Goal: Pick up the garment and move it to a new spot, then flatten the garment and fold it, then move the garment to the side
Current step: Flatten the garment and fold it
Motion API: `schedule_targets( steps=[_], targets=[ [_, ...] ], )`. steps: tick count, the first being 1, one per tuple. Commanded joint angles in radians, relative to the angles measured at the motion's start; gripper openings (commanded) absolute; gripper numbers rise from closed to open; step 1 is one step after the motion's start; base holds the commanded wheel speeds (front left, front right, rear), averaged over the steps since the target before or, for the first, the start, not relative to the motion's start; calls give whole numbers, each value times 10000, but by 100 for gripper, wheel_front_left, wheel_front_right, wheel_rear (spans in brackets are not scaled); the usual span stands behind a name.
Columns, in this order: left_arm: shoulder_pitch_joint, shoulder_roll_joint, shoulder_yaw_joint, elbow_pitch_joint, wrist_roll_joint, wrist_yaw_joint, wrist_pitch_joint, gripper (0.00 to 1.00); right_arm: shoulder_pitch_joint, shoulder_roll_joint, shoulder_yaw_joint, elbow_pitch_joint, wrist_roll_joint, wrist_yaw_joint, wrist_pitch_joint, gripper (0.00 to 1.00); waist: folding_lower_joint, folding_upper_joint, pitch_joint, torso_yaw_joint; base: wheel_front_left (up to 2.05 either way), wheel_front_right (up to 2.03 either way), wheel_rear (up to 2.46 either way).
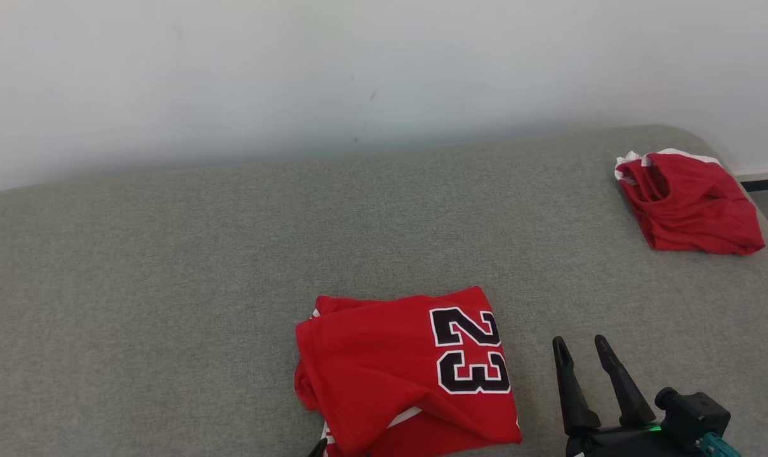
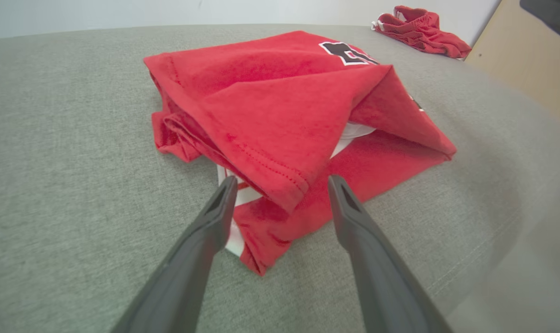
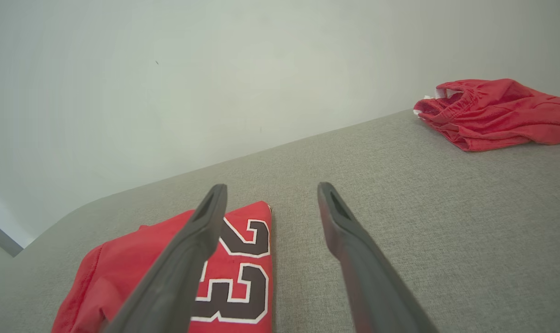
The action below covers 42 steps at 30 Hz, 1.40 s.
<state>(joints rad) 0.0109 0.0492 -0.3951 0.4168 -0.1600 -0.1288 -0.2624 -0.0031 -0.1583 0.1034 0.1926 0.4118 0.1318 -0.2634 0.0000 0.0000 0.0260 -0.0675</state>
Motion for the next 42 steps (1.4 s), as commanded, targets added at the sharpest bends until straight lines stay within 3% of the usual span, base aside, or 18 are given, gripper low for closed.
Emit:
schedule_targets(
  steps=[1,7,8,10,30,31,32,33,42],
  targets=[
    [-218,17,-28,120,-97,18,-31,100,-99,56,33,5,-69,-29,-8,100,0,0,86,-148,0,0,0],
    [-503,22,-117,679,-288,63,-31,100,-187,68,41,-2,-99,-29,-8,100,0,0,189,-415,0,0,0],
    [-567,19,-138,814,-311,61,-31,89,-195,70,26,-16,-95,-29,-8,100,0,0,205,-442,0,0,0],
    [-767,16,-121,1053,-403,52,-31,0,-210,50,-11,-44,-100,-29,-8,100,0,0,243,-488,0,0,0],
    [-270,405,-142,515,-68,22,-31,0,84,111,-172,64,-178,-30,-7,100,0,0,59,18,0,0,0],
    [-236,403,-152,581,-82,19,-31,4,98,101,-171,85,-172,-30,-7,100,0,0,57,27,0,0,0],
    [-233,396,-156,624,-74,19,-31,55,101,94,-172,98,-171,-30,-7,100,0,0,56,33,0,0,0],
    [-254,381,-147,638,-61,27,-31,100,99,94,-171,105,-172,-30,-7,100,0,0,59,36,0,0,0],
    [-2,268,242,-156,-88,248,-31,100,198,37,-294,151,-123,-30,-7,100,0,0,-21,130,0,0,0]
  ],
)
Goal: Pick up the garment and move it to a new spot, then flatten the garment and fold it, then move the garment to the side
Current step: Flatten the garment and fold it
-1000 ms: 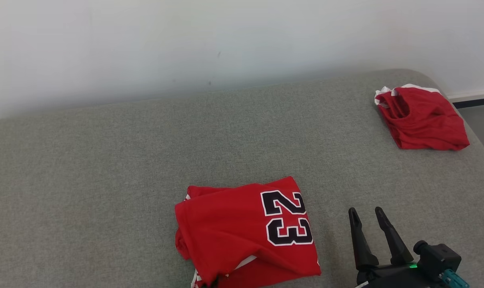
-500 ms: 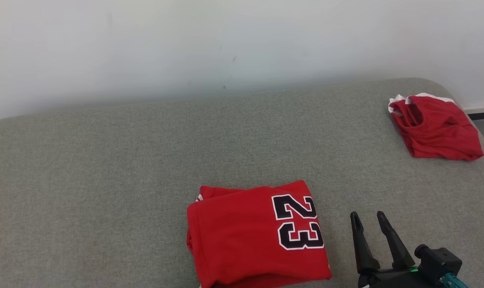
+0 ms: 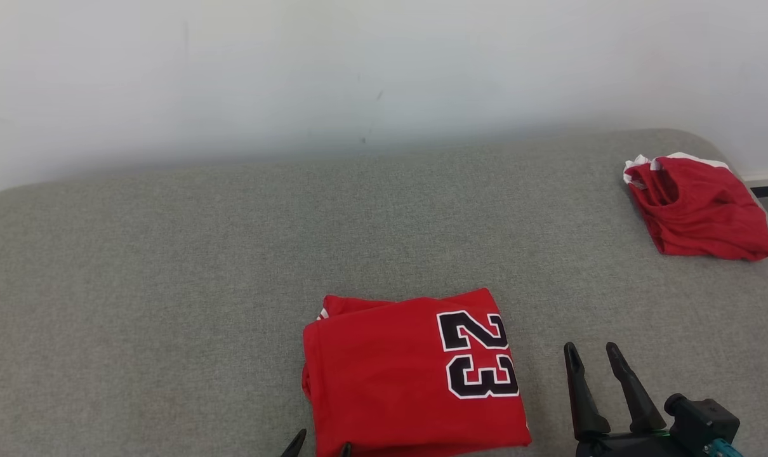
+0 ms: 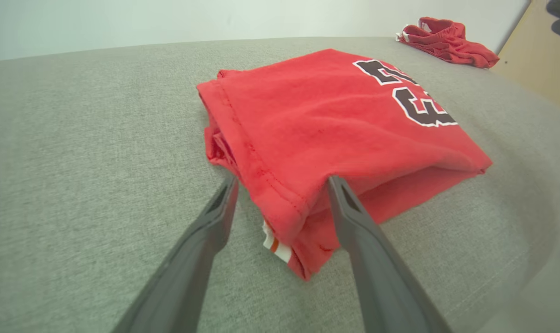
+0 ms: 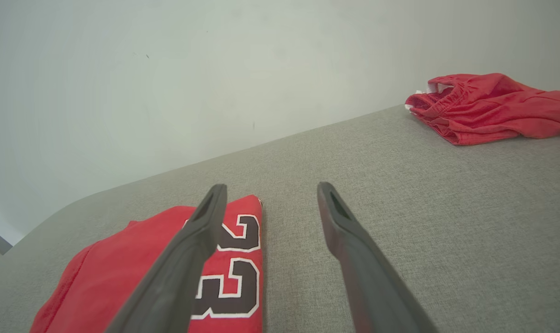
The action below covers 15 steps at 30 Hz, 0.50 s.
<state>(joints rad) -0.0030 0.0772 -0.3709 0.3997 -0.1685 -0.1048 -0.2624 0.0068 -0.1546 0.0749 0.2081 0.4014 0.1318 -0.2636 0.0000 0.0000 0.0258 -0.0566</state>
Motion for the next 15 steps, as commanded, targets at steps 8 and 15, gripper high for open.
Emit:
schedule_targets(
  steps=[8,15],
  targets=[
    [772,159,603,-1061,93,161,-31,100,174,61,-183,-72,49,-30,-6,100,0,0,-179,234,0,0,0],
    [760,332,1658,-2125,143,433,-31,100,145,39,-287,-164,-71,-30,-6,100,0,0,-274,375,0,0,0]
  ],
)
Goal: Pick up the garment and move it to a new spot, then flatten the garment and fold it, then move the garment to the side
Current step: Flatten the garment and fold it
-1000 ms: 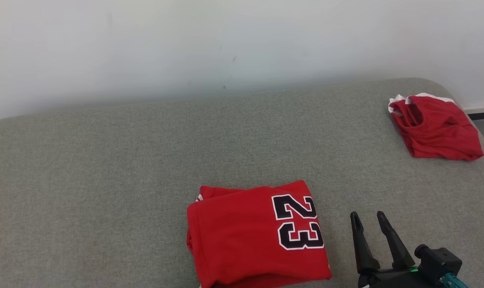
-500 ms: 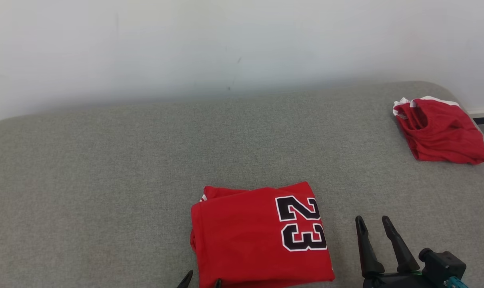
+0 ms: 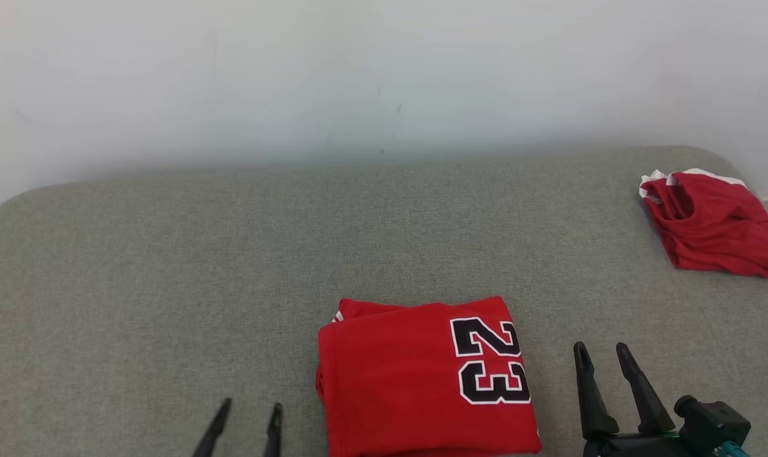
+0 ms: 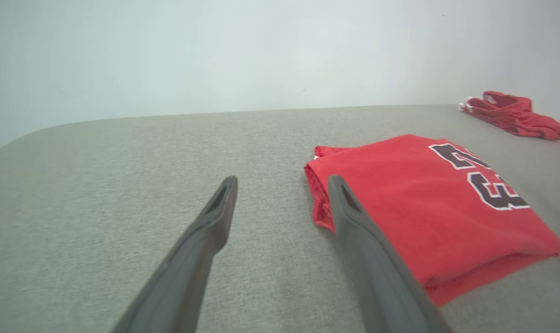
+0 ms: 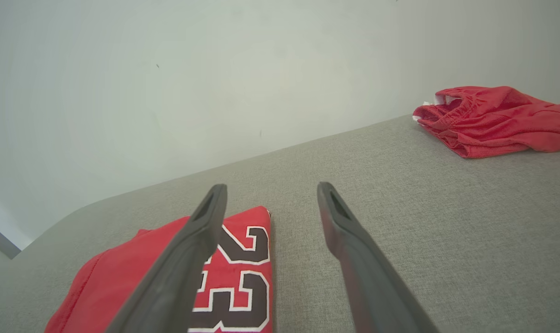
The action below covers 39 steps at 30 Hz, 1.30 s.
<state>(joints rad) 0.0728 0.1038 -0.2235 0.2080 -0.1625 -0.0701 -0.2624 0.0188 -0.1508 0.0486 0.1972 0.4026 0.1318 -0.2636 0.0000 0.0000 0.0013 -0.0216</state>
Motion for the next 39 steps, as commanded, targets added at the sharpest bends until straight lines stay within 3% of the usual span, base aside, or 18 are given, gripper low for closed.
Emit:
schedule_targets(
  steps=[1,9,16,39],
  targets=[
    [17,90,342,-352,104,101,-31,100,25,-1,-46,-85,-96,-30,-6,100,0,0,-43,35,0,0,0],
    [221,211,1780,-1210,145,449,-31,100,90,25,-234,-228,-113,-30,-6,100,0,0,-119,26,0,0,0],
    [456,222,2782,-1374,192,397,-31,100,271,50,-410,-372,-265,-30,-7,100,0,0,-198,30,0,0,0],
    [724,-68,2979,-1073,686,-259,-31,100,728,315,-408,-239,-613,-30,-7,100,0,0,-495,225,0,0,0]
  ],
)
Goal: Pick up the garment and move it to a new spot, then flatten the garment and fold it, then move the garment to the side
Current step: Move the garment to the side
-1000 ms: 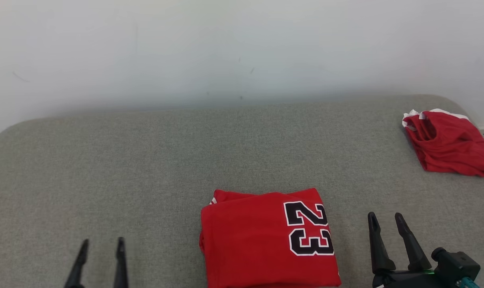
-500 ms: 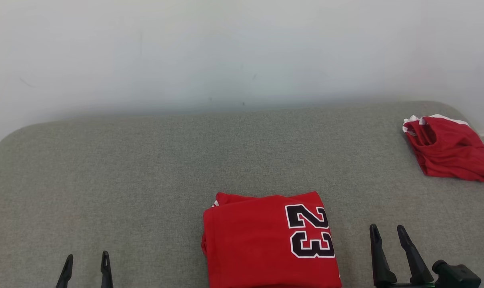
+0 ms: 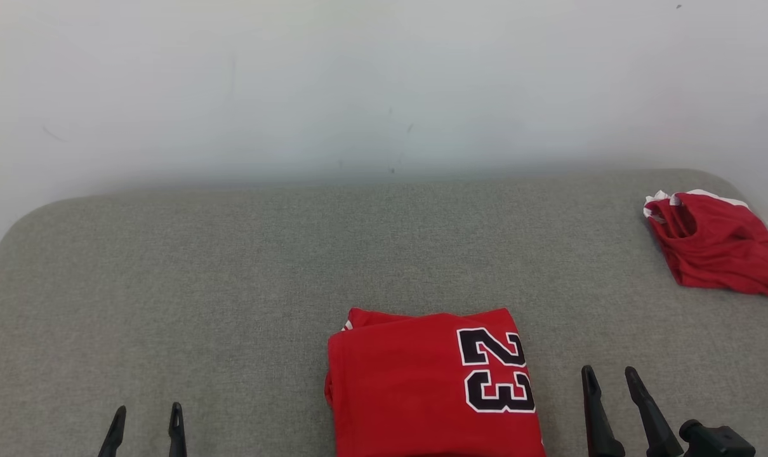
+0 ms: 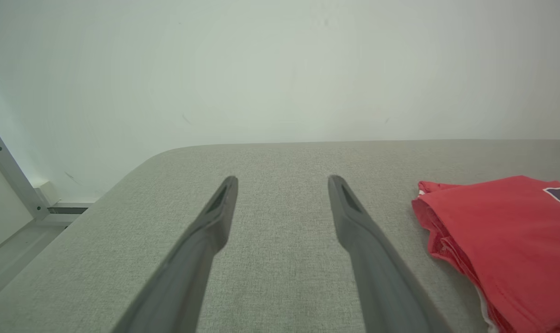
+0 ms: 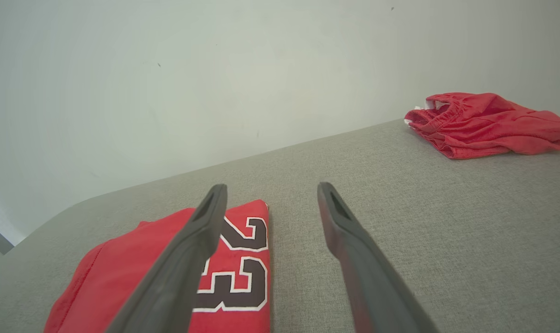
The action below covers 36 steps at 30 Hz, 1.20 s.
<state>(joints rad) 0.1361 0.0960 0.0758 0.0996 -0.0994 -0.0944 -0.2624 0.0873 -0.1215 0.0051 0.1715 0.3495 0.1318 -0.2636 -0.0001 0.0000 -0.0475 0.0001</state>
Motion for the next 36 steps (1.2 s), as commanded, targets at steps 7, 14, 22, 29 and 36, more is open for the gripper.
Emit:
schedule_targets(
  steps=[7,14,22,29,36],
  targets=[
    [153,9,-35,16,120,-155,-31,100,19,-25,100,161,-127,-30,-6,100,1,0,-70,42,0,0,0],
    [140,-29,-58,43,218,-178,-31,100,-14,-253,329,232,-682,-30,-7,100,1,0,-90,78,0,0,0],
    [180,-83,-17,31,286,-195,-31,100,6,-99,204,206,-605,-30,-7,100,1,0,-89,97,0,0,0],
    [228,-116,-9,-7,301,-204,-31,100,30,-79,199,183,-657,-30,-6,100,1,0,-94,100,0,0,0],
    [244,-148,-7,-25,337,-212,-31,100,52,-65,198,163,-670,-30,-6,100,1,0,-79,108,0,0,0]
  ],
)
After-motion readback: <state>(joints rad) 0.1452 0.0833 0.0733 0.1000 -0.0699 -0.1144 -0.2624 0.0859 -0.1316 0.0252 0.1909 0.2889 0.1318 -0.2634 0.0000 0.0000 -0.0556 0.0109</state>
